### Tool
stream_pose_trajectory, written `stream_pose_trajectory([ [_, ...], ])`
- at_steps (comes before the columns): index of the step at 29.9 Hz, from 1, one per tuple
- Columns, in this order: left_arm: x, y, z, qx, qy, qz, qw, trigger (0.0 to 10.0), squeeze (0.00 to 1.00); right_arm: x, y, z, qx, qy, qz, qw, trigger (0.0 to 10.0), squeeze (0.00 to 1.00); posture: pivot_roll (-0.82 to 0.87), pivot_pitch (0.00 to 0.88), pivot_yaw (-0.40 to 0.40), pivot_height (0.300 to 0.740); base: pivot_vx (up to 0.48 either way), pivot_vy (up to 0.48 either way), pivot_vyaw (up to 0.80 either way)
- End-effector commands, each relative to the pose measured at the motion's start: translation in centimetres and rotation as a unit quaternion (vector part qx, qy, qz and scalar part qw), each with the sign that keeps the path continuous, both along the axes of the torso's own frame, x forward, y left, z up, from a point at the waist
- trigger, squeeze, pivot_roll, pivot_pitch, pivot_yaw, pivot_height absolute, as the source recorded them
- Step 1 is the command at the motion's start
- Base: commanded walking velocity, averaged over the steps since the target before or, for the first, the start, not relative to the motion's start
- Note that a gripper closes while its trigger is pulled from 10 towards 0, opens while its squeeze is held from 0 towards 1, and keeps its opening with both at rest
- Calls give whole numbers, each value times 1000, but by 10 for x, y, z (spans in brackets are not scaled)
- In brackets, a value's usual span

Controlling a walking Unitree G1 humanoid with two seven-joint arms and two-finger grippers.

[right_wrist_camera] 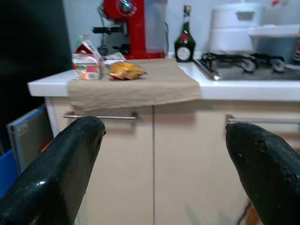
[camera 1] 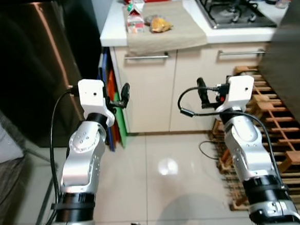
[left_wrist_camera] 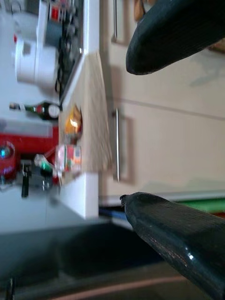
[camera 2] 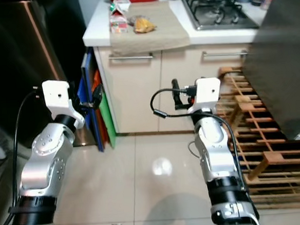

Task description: Restocking fridge

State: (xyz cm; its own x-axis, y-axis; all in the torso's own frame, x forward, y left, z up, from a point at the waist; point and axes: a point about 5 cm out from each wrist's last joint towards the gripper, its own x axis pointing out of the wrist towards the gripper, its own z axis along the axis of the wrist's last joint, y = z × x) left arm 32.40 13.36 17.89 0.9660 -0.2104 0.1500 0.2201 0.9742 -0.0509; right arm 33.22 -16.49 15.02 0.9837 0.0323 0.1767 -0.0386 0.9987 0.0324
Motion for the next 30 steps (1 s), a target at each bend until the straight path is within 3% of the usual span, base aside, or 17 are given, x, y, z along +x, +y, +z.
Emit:
stream_pose_trajectory([
  [1,2,0,3,-4,-6,0,1000,10000,0,-1,-4,2,6,-7,-16,1000,10000,0,-64,0,37,740,480,0,0],
  [6,-1,1,13,12,-45,5,999,10000,0,-8,8,-2,17,-17,-17,1000,10000,0,-42,0,30,740,480,0,0],
  [10,-3,4,15,14,-47,6,999,10000,0,-9,13,-5,20,-15,-13,1000,10000,0,-36,0,31,740,480,0,0],
  [19,2,-4,17,19,-52,-16,998,10000,0,-7,11,-1,12,-20,-17,1000,10000,0,-45,0,46,740,480,0,0],
  [23,6,-9,19,21,-55,-32,998,10000,0,-6,9,1,11,-27,-27,999,10000,0,-59,0,62,740,480,0,-620],
  [30,15,-9,17,-33,-21,-26,999,10000,0,-7,10,3,13,-36,-30,999,10000,0,-86,0,91,740,480,0,-94],
])
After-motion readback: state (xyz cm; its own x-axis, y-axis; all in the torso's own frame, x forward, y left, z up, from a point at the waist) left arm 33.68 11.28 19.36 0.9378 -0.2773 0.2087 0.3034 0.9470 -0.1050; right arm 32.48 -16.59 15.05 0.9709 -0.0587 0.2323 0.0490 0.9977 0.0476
